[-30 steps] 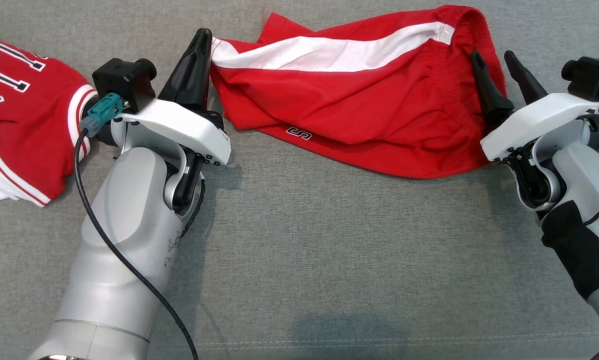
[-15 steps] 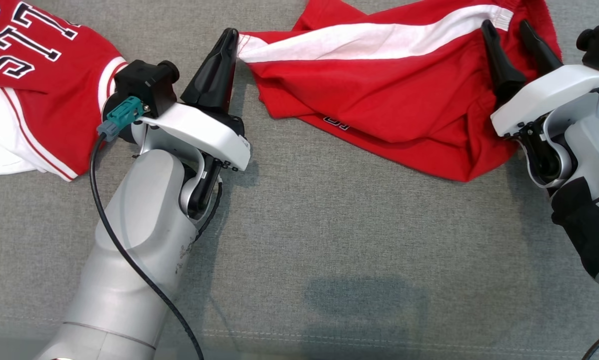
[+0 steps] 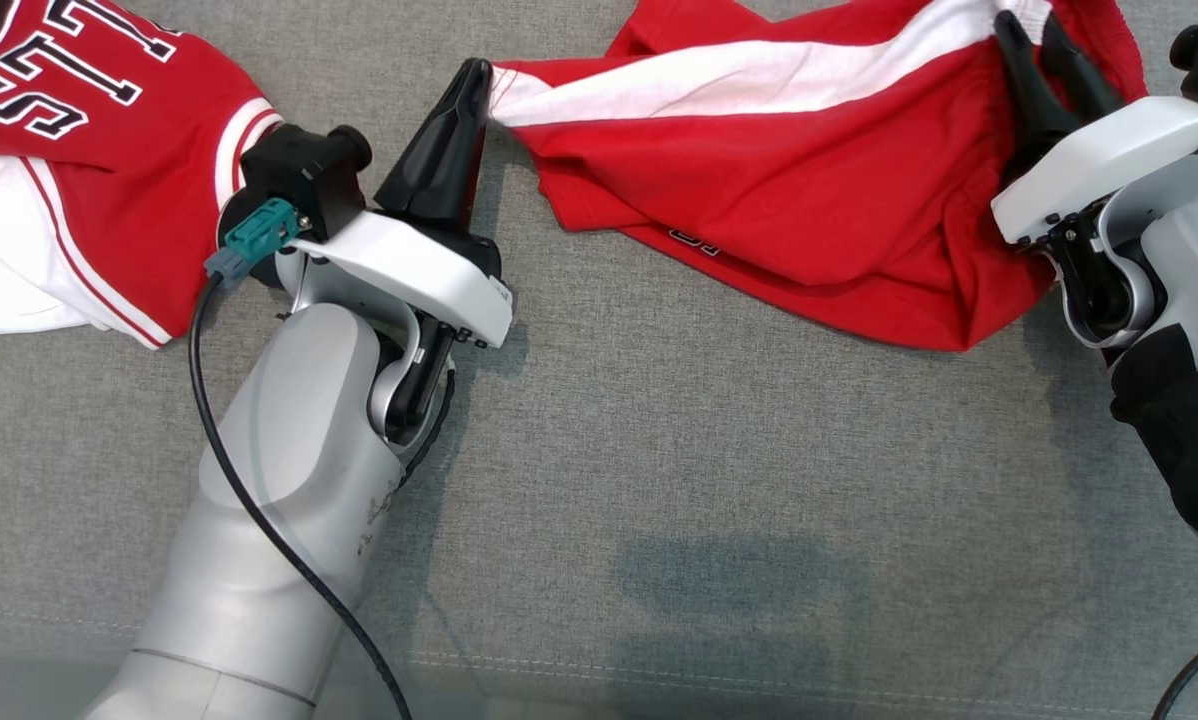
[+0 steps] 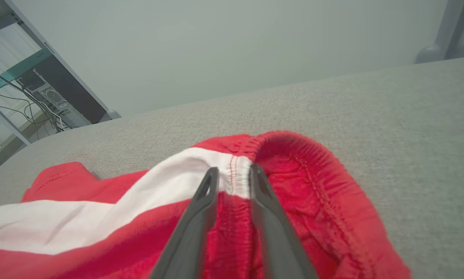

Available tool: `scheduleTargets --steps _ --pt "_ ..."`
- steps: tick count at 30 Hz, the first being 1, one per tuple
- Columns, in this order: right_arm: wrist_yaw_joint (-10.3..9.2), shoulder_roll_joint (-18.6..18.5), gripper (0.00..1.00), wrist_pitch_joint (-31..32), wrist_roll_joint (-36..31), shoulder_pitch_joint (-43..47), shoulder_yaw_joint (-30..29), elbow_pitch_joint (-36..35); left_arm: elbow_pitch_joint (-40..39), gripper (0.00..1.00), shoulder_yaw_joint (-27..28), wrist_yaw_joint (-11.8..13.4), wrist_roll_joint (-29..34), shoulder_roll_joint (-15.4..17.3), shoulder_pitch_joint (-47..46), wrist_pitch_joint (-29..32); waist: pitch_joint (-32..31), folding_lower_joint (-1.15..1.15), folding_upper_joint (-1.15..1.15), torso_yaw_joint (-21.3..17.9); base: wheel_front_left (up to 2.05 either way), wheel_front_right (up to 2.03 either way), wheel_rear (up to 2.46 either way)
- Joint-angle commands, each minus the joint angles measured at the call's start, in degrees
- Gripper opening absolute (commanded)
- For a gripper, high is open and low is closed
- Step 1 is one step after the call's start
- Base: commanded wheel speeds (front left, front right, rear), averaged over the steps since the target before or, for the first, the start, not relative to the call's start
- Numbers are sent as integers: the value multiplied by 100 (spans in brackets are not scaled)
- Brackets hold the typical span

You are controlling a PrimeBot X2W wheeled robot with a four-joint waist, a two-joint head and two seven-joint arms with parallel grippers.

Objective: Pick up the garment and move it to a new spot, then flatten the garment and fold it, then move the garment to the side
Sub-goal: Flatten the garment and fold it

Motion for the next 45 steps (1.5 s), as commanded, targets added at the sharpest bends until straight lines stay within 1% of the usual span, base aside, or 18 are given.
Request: scheduleTargets --steps 1,2,3,11,16,20,23,27,28,32,36,38,39,45 --pt "24 21 22 -65 44 94 88 -58 -116 0 144 45 -37 169 80 -34 -2 0 0 -4 0 0 0" --pt "24 16 13 -65 64 98 102 -68 -113 0 150 44 -36 169 78 -34 -4 0 0 -7 0 0 0" --pt "24 19 0 -65 106 107 118 -72 -109 0 156 43 -36 169 79 -34 -8 0 0 -11 0 0 0" --pt "24 -113 0 -65 173 129 -9 -314 -81 0 232 53 -24 169 71 -34 -74 0 0 -50 0 0 0" --pt "24 -199 0 -65 227 301 -298 -805 -119 0 438 66 17 169 127 -34 -282 0 0 -129 0 0 0" --pt "24 -250 0 -65 277 522 -417 -1280 -116 0 644 55 93 169 174 -34 -587 0 0 -214 0 0 0" --pt "24 -257 0 -65 450 708 -319 -1584 -70 0 806 30 202 169 214 -34 -893 0 0 -279 0 0 0" --pt "24 -346 0 29 1018 994 1 -2001 67 0 996 -15 335 177 352 -34 -1363 0 0 -341 0 0 0" --pt "24 -346 0 29 1018 994 1 -2001 67 0 996 -15 335 177 352 -34 -1363 0 0 -341 0 0 0" --pt "24 -573 0 391 1830 1398 240 -2498 286 0 1114 -50 398 209 639 -34 -1852 0 0 -393 0 0 0" --pt "24 -912 0 868 2434 1882 522 -2887 674 0 1216 -67 381 291 1006 -34 -2227 0 0 -481 0 0 0" --pt "24 -1106 0 1130 2674 2131 667 -3063 870 0 1262 -73 345 358 1180 -34 -2327 0 0 -521 0 0 0" --pt "24 -1275 0 1411 2940 2375 790 -3271 1035 0 1312 -78 295 424 1333 -34 -2372 0 0 -554 0 0 0" --pt "24 -1722 0 2389 3674 3021 1110 -3812 1513 0 1412 -91 -19 488 1802 12 -2433 0 0 -636 0 0 0"
